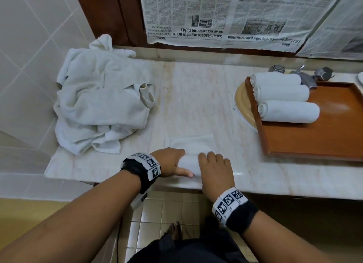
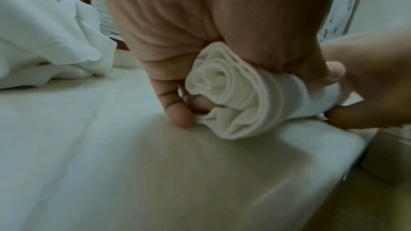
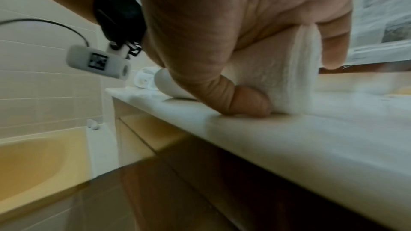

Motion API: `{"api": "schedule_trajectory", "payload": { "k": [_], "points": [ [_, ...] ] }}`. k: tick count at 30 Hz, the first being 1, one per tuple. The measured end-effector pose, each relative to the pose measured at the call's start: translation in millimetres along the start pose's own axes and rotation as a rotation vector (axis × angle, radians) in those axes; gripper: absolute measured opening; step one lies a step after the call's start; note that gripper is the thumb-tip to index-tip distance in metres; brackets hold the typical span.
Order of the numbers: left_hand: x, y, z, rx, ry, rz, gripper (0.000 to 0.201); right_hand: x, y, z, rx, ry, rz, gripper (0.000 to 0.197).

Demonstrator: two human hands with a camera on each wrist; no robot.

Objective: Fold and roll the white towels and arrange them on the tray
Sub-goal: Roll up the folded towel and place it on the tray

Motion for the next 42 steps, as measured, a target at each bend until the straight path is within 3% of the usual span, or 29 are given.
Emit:
{"api": "schedule_trajectory", "payload": {
  "k": [1, 4, 5, 7, 9, 11, 16, 19, 20, 22, 24, 26, 27, 30, 34, 37, 39, 42],
  "points": [
    [-4, -3, -1, -0.028, 0.079, -0.041, 0.074, -1, 6, -3, 0.027, 0.007, -0.003, 0.062],
    [-26, -19, -2, -0.289, 0.416, -0.184, 0.079, -2, 26, -16, 0.078, 0.003, -0.022, 0.052],
    [-32, -22, 6, -0.292, 0.476, -0.223, 0.082, -2, 32, -17, 0.108, -0.01, -0.029, 0.05],
    [-36, -21, 14, -0.387, 0.487, -0.213, 0.087, -1, 40, -21, 0.165, -0.041, -0.048, 0.047],
    [-35, -21, 5, -0.454, 0.422, -0.159, 0.073, -1, 41, -24, 0.18, -0.043, -0.057, 0.044],
    [-32, -17, -6, -0.398, 0.366, -0.106, 0.063, -2, 34, -25, 0.141, 0.006, -0.041, 0.045],
    [-7, -1, -15, -0.135, 0.14, -0.026, 0.071, 6, 5, -13, -0.016, 0.019, -0.057, 0.066],
    [-8, -2, -13, -0.073, 0.134, -0.015, 0.071, 4, 3, -11, 0.013, -0.006, -0.02, 0.065],
    [-10, -3, -11, -0.106, 0.189, -0.045, 0.07, 3, 7, -11, 0.053, 0.001, -0.012, 0.061],
    [-24, -14, -6, -0.296, 0.347, -0.111, 0.072, 0, 19, -16, 0.115, 0.01, -0.01, 0.056],
    [-33, -20, 14, -0.339, 0.443, -0.2, 0.09, -1, 34, -27, 0.167, 0.002, -0.028, 0.051],
    [-31, -19, 20, -0.407, 0.415, -0.214, 0.099, 1, 43, -34, 0.233, -0.019, -0.063, 0.038],
    [-31, -18, 13, -0.447, 0.385, -0.192, 0.093, 2, 46, -36, 0.26, -0.024, -0.075, 0.034],
    [-26, -11, -17, -0.356, 0.291, -0.156, 0.066, 1, 48, -38, 0.247, -0.012, -0.053, 0.043],
    [-3, 1, -33, -0.125, 0.031, -0.079, 0.072, 12, 27, -36, 0.043, -0.048, -0.07, 0.071],
    [-2, 2, -32, -0.033, 0.035, -0.04, 0.073, 14, 15, -27, 0.002, -0.034, -0.053, 0.075],
    [-5, -2, -29, -0.106, 0.119, -0.074, 0.072, 11, 18, -24, 0.004, 0.011, -0.037, 0.066],
    [-16, -18, -21, -0.366, 0.297, -0.074, 0.077, 8, 30, -29, 0.028, 0.047, -0.045, 0.067]
  ]
}}
Point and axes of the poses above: each hand's wrist, its own y-axis towards the middle knuckle, its own z-axis out of the palm, x = y × z, the point moved 10 cm from there along y, towards the middle knuckle, and after that the axes turned 13 degrees about x, right-handed, at the moved point
